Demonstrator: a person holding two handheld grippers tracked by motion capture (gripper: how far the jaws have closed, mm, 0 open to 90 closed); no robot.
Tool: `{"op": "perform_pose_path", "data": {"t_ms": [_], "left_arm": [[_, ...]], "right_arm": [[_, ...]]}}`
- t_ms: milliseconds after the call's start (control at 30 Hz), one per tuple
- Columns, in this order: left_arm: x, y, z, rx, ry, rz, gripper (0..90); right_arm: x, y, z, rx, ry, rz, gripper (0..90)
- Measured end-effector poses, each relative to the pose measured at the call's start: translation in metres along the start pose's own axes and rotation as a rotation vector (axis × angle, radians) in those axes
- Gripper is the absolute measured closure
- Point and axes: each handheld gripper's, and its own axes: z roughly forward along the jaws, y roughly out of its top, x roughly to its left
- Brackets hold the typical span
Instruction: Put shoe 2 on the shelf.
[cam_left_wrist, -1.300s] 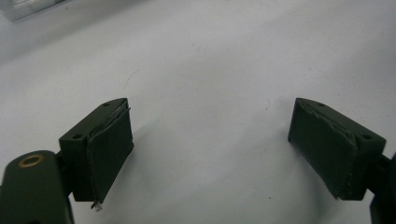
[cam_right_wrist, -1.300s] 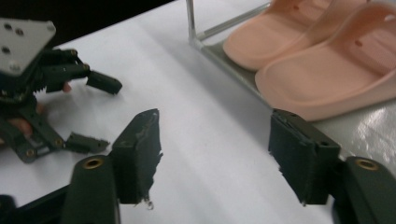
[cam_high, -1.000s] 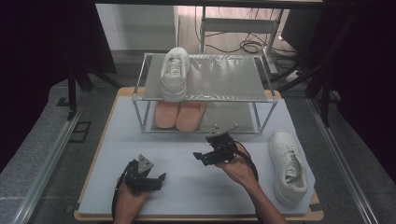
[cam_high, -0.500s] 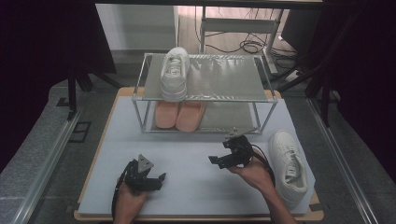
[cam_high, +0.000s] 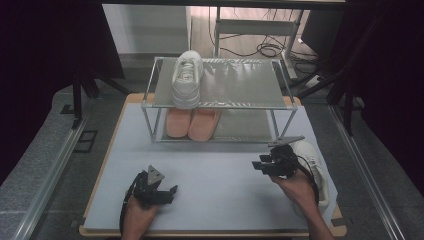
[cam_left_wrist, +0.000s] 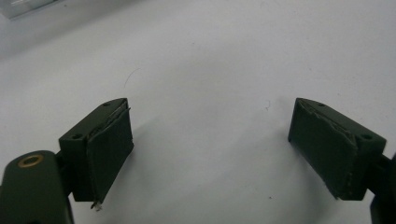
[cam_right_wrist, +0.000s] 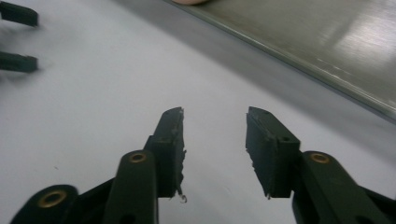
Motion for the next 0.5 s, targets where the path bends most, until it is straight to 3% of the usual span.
{"op": "perform_pose_path", "data": {"t_ms": [200, 500], "left_arm": [[0.0, 0.0, 0.0, 0.002, 0.0, 0.002, 13.6], [0.0, 0.0, 0.0, 0.003, -0.001, 0.001, 13.6]], "right_arm": [[-0.015, -0.007, -0.017, 0.005, -0.063, 0.023, 70.9], [-0.046, -0.022, -0.046, -0.002, -0.169, 0.106, 88.2]]}}
